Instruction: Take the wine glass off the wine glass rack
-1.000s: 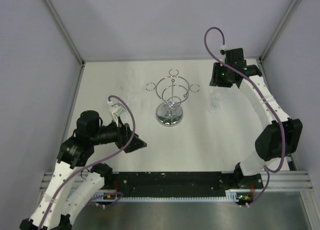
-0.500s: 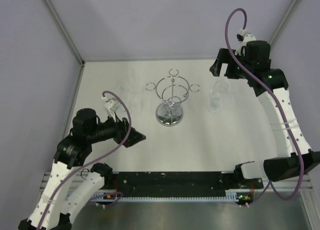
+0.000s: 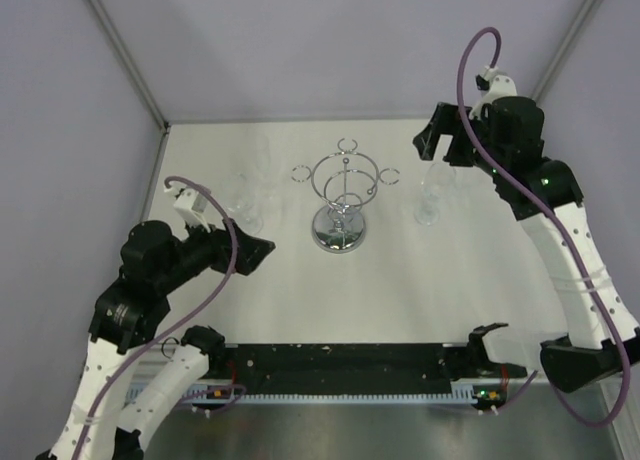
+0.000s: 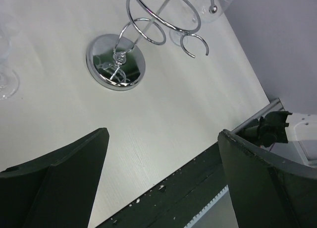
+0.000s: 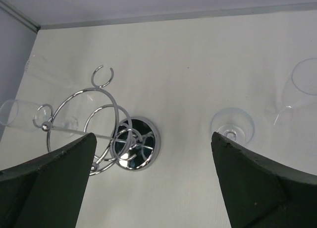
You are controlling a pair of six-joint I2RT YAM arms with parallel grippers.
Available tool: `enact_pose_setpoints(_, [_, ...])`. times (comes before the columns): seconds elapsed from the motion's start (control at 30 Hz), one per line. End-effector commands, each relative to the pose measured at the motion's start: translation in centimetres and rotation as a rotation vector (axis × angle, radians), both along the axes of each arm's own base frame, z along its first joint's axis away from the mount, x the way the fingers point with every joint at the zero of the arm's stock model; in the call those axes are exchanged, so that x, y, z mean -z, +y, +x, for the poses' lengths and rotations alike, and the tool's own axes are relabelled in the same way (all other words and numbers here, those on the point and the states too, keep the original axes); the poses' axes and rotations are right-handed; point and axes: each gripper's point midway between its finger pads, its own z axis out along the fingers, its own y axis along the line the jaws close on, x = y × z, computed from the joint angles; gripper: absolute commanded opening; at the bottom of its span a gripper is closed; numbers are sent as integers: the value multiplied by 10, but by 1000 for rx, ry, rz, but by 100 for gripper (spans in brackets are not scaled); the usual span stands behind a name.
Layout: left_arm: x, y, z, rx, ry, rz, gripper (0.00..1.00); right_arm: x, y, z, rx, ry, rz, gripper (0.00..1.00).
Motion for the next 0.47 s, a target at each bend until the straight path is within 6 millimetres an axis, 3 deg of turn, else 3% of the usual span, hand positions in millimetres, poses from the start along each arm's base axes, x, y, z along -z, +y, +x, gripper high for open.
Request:
enact_pose_setpoints(0.0, [-42,17,6,-111,-132,-30,98,-37,-5,-15,36,-146,60,99])
enact_pose_setpoints(0.17, [-55,21,6,-132,-147,-25,98,-43,-4,-22,42,-161,74,99])
enact_pose_setpoints(0.43, [-54,26,9,-164,-136,-10,98,-50,5,-24,80,-227,7,99])
